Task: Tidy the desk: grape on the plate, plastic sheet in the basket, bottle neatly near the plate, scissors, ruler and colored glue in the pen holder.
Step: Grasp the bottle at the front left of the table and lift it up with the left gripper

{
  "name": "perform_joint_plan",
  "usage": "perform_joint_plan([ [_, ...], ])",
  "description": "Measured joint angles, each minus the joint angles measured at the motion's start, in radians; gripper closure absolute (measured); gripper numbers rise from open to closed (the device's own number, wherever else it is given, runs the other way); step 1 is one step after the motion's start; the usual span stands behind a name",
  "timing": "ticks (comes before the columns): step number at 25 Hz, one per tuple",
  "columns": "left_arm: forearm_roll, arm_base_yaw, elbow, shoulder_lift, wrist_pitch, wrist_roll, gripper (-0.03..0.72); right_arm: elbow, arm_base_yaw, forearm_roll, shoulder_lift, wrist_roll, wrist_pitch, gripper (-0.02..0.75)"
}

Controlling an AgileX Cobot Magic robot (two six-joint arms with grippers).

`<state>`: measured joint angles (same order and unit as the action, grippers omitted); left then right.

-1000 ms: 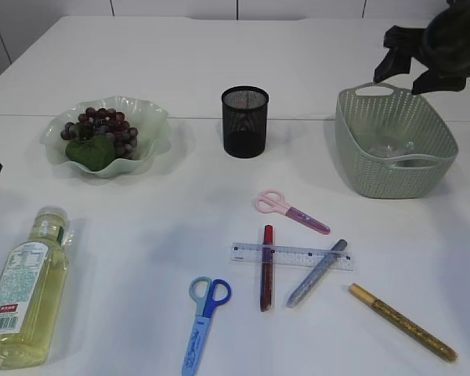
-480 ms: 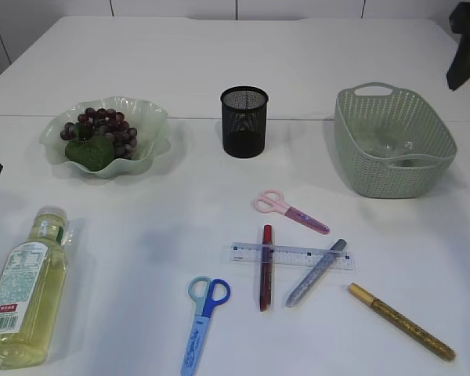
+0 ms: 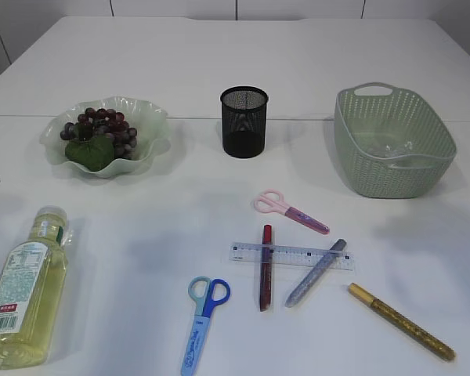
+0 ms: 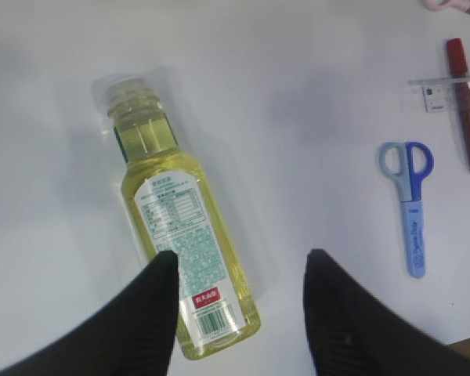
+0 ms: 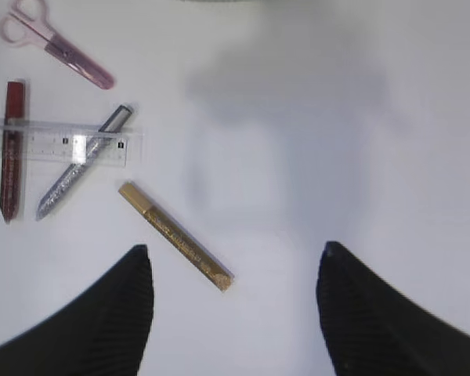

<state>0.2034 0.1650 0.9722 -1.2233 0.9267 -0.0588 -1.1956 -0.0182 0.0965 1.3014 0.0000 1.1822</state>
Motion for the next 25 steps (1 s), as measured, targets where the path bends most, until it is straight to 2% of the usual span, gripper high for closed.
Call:
perform_joint_plan([
  [5, -0.078, 0.0, 0.006, -0.098, 0.071, 0.064, 0.309, 0.093, 0.0, -0.001, -0.064, 0.0, -0.027, 0.225],
  [8, -0.131, 0.019, 0.017, -0.16, 0.073, 0.157, 0.309, 0.106, 0.0, -0.001, -0.07, 0.0, -0.039, 0.225],
  [14, -0.154, 0.077, 0.021, -0.283, 0.089, 0.242, 0.298, 0.107, 0.0, 0.001, -0.07, 0.0, -0.057, 0.225],
  [17, -0.157, 0.091, 0.021, -0.334, 0.108, 0.292, 0.244, 0.107, 0.0, 0.007, -0.07, 0.0, -0.06, 0.225],
  [21, -0.163, 0.091, 0.021, -0.361, 0.11, 0.327, 0.132, 0.107, 0.0, 0.01, -0.072, 0.0, -0.066, 0.225],
  [25, -0.163, 0.091, 0.021, -0.363, 0.079, 0.387, 0.097, 0.107, 0.0, 0.014, -0.072, 0.0, -0.066, 0.225],
])
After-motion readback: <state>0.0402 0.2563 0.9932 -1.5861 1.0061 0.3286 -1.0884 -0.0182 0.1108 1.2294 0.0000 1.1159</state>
